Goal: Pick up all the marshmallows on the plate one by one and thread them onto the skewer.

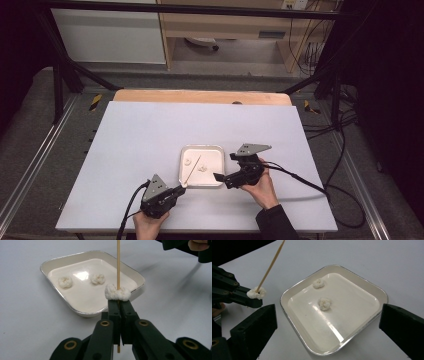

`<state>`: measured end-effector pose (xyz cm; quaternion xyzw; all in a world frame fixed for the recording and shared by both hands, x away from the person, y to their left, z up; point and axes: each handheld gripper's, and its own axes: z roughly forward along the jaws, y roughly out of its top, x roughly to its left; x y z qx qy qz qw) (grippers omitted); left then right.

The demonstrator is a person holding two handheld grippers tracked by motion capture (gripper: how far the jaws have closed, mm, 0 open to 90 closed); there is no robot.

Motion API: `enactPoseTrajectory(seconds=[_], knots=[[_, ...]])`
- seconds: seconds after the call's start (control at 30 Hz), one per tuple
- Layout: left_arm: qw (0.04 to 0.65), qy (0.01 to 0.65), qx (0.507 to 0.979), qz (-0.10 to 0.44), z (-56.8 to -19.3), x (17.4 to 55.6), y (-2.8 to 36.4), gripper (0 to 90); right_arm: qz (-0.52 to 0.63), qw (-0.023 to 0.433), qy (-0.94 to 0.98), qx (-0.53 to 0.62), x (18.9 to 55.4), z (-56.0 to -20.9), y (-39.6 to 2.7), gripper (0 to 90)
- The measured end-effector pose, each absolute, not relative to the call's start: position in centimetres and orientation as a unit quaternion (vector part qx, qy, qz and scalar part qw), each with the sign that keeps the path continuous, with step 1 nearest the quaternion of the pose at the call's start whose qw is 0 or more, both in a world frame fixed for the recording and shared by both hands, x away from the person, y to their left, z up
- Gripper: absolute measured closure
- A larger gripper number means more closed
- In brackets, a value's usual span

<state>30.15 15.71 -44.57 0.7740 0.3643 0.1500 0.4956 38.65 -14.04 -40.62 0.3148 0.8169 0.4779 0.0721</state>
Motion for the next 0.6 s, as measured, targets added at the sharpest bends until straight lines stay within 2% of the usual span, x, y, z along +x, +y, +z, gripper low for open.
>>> enactPoseTrajectory(seconds=[0.4,0.6], knots=[[0.492,0.371,0.773,0.151,-44.6,30.4,16.7,88.0,0.455,0.097,0.828,0.312,39.7,-40.1,-11.6,0.8],[0.491,0.371,0.773,0.154,-44.6,30.4,17.0,87.9,0.44,0.108,0.837,0.308,40.5,-40.7,-10.3,4.7]])
